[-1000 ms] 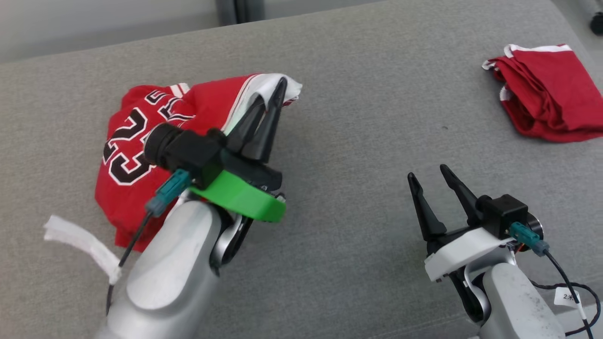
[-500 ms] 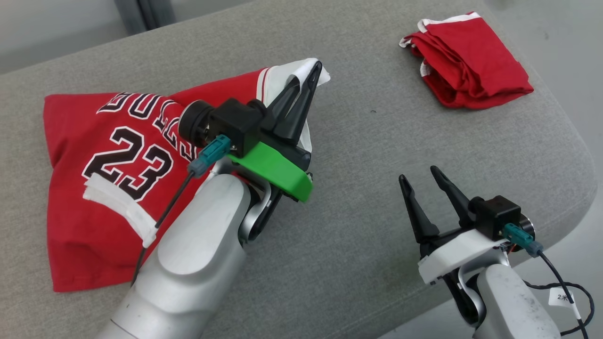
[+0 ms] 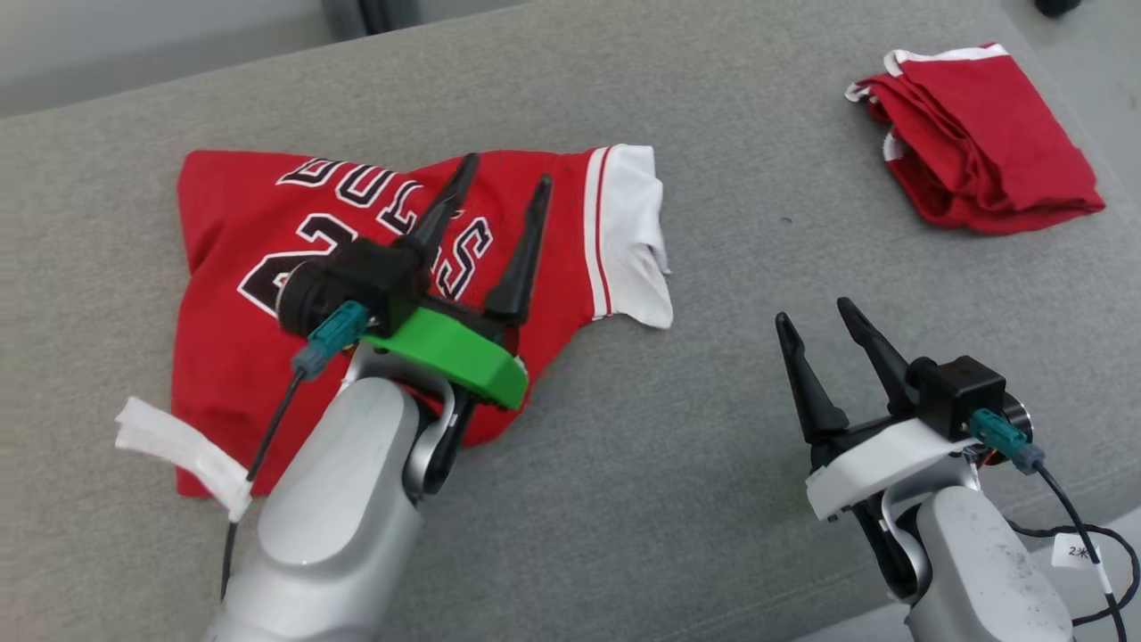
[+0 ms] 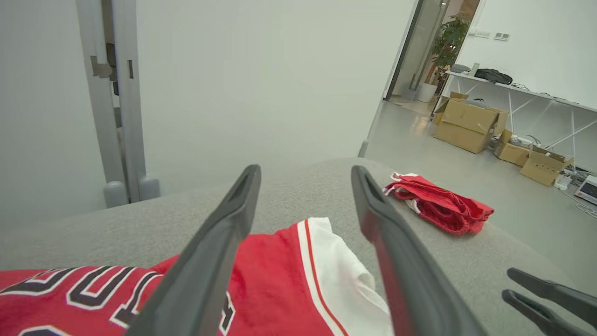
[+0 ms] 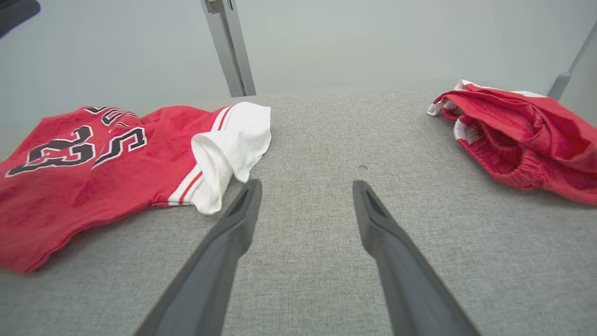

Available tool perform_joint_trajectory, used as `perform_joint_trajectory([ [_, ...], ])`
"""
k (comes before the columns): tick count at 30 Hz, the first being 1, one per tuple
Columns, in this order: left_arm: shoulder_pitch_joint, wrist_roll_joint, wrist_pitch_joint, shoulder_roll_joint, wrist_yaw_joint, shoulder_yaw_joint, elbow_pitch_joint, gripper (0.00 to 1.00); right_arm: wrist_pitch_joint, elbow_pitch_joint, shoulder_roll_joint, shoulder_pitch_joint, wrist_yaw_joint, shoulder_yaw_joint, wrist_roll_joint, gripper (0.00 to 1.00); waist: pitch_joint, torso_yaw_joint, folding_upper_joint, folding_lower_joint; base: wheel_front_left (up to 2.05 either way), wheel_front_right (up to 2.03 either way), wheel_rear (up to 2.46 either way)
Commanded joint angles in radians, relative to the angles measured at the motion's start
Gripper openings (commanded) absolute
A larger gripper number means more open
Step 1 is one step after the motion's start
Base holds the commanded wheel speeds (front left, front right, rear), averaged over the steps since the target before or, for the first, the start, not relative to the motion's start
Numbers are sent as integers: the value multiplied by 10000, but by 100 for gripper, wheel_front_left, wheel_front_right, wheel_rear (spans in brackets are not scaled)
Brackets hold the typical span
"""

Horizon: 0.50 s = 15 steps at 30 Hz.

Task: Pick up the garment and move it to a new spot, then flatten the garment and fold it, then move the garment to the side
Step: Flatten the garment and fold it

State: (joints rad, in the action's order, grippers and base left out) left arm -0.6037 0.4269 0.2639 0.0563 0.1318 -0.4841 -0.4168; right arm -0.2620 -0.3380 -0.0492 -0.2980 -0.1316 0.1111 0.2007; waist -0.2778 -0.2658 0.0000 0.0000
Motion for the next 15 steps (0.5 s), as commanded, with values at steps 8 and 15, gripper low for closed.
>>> perform_joint_trajectory([
  [8, 1407, -593, 2, 175, -26, 1378, 307, 100, -40, -271, -34, -189, 19, -296, -431, 100, 570, 1488, 0, 0, 0, 0, 0],
  [15, 2467, -875, 3, 202, -26, 2089, 598, 100, -38, -668, -38, -713, 20, -844, -1100, 100, 470, 2389, 0, 0, 0, 0, 0],
])
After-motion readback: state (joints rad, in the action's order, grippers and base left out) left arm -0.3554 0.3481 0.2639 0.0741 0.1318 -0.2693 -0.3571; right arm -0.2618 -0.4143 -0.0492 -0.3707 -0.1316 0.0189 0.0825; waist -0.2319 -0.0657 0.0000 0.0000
